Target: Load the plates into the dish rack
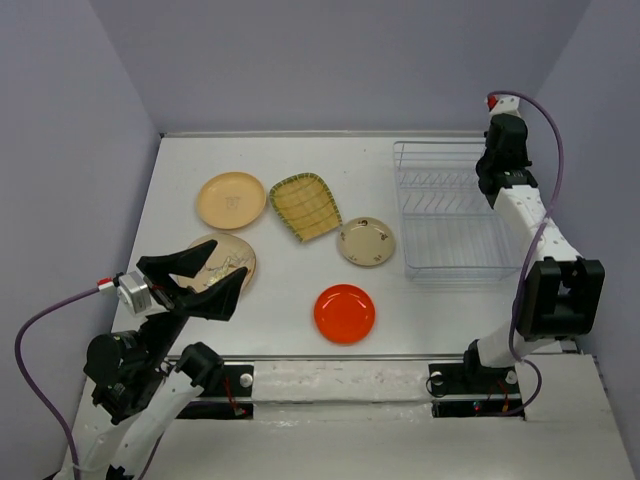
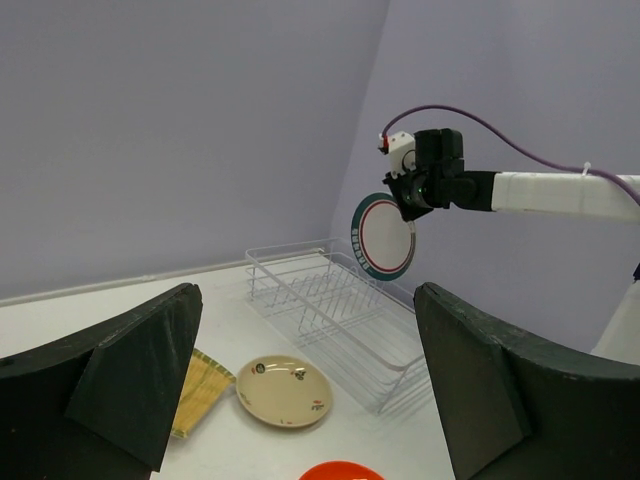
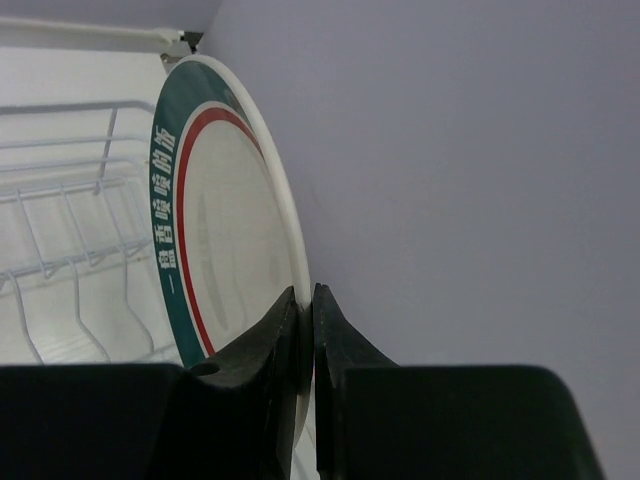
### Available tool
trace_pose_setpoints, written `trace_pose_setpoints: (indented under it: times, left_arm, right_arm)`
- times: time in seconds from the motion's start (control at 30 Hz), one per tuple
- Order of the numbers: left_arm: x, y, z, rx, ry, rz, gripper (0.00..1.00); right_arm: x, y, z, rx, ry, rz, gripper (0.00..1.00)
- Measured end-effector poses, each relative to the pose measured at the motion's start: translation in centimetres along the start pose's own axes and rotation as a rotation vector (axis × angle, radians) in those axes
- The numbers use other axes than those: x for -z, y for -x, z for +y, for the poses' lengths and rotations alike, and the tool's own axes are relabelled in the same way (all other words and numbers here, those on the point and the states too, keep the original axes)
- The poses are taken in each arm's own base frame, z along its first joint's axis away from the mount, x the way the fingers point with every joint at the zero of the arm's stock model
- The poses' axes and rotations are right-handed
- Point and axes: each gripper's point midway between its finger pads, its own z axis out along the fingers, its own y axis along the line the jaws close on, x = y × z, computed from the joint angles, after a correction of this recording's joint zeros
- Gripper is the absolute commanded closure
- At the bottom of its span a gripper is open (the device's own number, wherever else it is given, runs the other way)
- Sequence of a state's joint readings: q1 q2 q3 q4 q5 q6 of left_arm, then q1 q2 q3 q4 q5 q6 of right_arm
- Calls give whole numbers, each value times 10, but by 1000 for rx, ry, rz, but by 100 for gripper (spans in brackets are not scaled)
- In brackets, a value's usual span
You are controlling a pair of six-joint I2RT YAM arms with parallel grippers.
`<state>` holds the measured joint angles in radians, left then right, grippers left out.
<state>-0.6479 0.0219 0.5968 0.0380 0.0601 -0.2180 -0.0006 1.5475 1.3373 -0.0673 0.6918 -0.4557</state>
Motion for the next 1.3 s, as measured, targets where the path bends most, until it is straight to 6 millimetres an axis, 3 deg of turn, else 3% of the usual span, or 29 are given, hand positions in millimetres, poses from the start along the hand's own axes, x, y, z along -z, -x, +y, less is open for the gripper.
trace_pose_setpoints:
  times: [0.4,0.57,0.6,0.7,0.77,0.87,1.03,1.1,1.2,1.3]
  left_arm:
    - [0,0,0,0,2,0,1]
    - [0,0,0,0,2,0,1]
    - [0,0,0,0,2,0,1]
    - [0,0,0,0,2,2,1]
    - [-1,-1,1,0,3,4,1]
    - [-1,-2,1,0,4,7,1]
    - [-5,-7,4,1,18,27,1]
    - [-7,-10,6,1,29,38,1]
    - [-10,-14,12,0,60,51,1]
    - [-12,-20,23,-2,118,67,1]
  right_arm:
    - [-6,-30,35,16,102,37,92]
    - [-6,-39,43,6,123,53,72]
    - [-6,-38,43,-3,121,50,63]
    - [-7,-35,43,-32,117,41,56]
    - [-7,-35,43,-41,114,41,41]
    - [-6,-29,39,-69,105,42,32]
    - [-2,-9,32,-175,108,37,28]
    - [6,6,35,-253,154,21,26]
    - [38,28,45,-372,270,-21,26]
    - [110,73,81,-518,512,-120,29]
